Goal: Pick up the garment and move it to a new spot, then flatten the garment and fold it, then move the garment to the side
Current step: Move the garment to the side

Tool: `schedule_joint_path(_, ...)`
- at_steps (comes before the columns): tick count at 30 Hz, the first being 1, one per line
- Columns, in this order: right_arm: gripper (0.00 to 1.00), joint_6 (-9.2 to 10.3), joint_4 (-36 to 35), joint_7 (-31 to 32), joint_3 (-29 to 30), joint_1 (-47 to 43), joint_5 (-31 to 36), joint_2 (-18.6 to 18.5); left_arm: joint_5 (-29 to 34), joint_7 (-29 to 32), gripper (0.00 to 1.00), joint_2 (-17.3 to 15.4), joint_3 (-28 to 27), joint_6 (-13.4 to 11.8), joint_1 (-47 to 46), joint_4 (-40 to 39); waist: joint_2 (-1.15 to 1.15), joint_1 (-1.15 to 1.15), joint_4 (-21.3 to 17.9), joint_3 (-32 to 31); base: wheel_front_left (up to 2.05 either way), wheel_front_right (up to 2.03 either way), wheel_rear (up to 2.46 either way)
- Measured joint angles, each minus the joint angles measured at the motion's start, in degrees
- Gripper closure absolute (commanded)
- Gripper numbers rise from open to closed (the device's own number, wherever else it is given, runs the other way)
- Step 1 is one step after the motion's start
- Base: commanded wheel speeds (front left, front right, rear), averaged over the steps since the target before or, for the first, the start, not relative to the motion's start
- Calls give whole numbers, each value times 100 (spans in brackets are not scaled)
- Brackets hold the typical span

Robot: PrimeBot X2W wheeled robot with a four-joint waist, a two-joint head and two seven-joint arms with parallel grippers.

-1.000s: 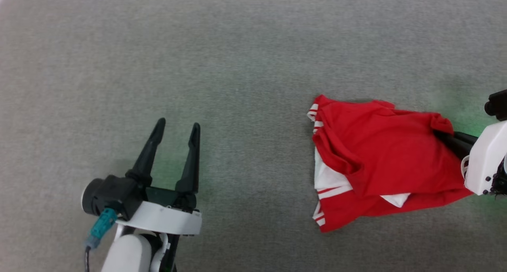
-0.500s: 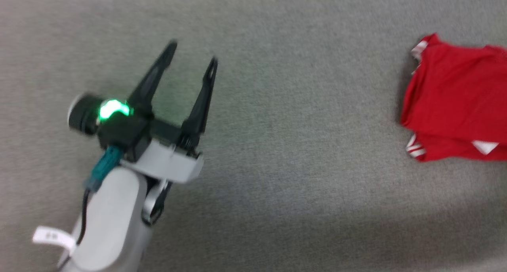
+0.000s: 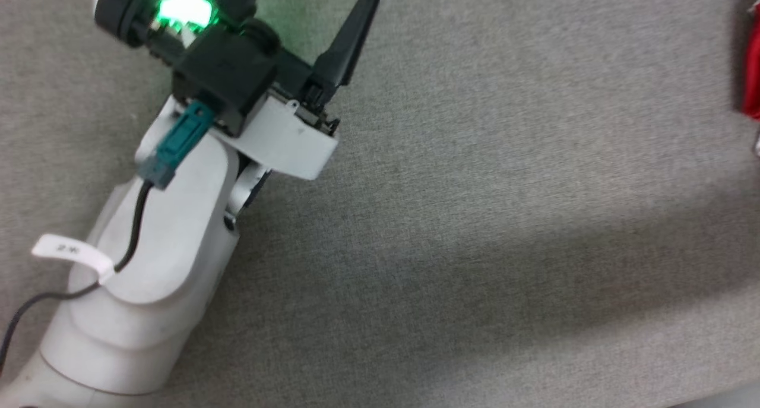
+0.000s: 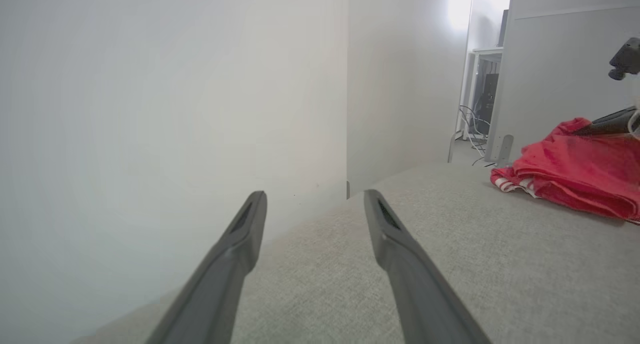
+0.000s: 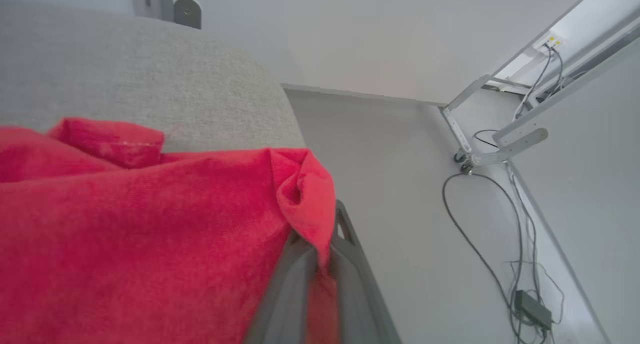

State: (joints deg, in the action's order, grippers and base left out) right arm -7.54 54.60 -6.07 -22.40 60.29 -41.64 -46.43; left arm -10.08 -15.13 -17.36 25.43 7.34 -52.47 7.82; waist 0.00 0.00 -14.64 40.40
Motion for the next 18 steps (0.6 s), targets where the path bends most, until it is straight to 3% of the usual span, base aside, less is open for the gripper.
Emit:
schedule_joint_path(6,100,0,1047,-474,-108,630,582,234,-26,0,0,-35,169,4,-281,40,0,0,24,365,0,0,0)
schedule_joint_path(12,100,1,1593,-750,-153,981,871,659,-31,-1,0,18,62,5,-302,-4,0,0,105,513,0,0,0)
schedule_joint_path(13,82,1,1652,-770,-146,1010,900,684,-31,-1,0,32,37,5,-298,-7,0,0,121,515,0,0,0)
schedule_joint_path(14,56,1,1694,-791,-145,1022,947,704,-26,-1,0,44,10,3,-292,-4,0,0,134,509,0,0,0)
schedule_joint_path(15,0,1,1734,-808,-162,1023,991,710,-4,-1,0,58,-27,-11,-273,-5,0,0,147,493,0,0,0)
schedule_joint_path(18,0,1,1782,-859,-215,1015,1170,698,-25,-1,0,74,-240,-65,-57,2,0,0,181,380,0,0,0)
